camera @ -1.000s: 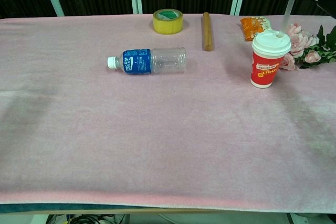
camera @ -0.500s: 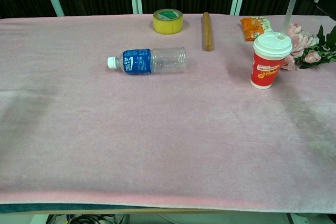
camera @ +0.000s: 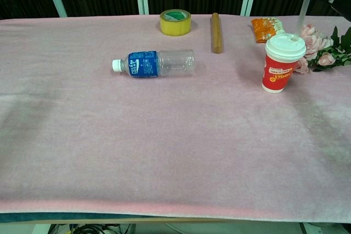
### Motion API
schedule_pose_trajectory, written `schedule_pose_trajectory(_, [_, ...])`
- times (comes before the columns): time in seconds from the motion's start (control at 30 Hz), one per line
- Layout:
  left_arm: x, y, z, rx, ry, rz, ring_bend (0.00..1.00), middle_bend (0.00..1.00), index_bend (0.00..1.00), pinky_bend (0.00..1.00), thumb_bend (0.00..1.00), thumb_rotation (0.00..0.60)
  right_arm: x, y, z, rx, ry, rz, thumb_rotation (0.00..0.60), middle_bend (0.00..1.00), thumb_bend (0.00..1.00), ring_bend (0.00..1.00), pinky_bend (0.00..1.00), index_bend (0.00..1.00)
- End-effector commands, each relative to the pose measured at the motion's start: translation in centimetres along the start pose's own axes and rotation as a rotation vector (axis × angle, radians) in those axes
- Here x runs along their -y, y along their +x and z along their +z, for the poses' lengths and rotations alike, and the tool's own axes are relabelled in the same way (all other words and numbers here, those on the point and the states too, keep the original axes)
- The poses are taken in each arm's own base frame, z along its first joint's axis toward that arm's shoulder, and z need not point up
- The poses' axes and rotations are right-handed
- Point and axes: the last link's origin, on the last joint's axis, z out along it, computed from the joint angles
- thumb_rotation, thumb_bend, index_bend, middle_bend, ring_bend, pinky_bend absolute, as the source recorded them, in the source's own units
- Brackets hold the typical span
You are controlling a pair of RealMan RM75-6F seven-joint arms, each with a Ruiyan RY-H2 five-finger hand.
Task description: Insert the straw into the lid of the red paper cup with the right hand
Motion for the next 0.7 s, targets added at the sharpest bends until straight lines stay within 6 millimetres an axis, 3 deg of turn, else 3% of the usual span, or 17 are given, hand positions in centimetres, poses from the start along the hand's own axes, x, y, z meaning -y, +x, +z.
schedule_pose_trajectory(0.03, [0.0, 0.0, 0.0, 0.000, 0.000, 0.000, 0.00, 0.04, 0.07, 0.00, 0.62, 0.600, -0.1, 0.2, -0.2, -0.001, -0.002, -0.006, 0.600, 0.04, 0.37, 0.03, 0.19, 0.68])
schedule_pose_trajectory(0.7, [-0.1, -0.1, -0.1, 0.007, -0.001, 0.004, 0.00, 0.04, 0.07, 0.00, 0.62, 0.600, -1.6, 0.8, -1.2, 0.000, -0.029, 0.008, 0.600, 0.04, 0.37, 0.03, 0.19, 0.68])
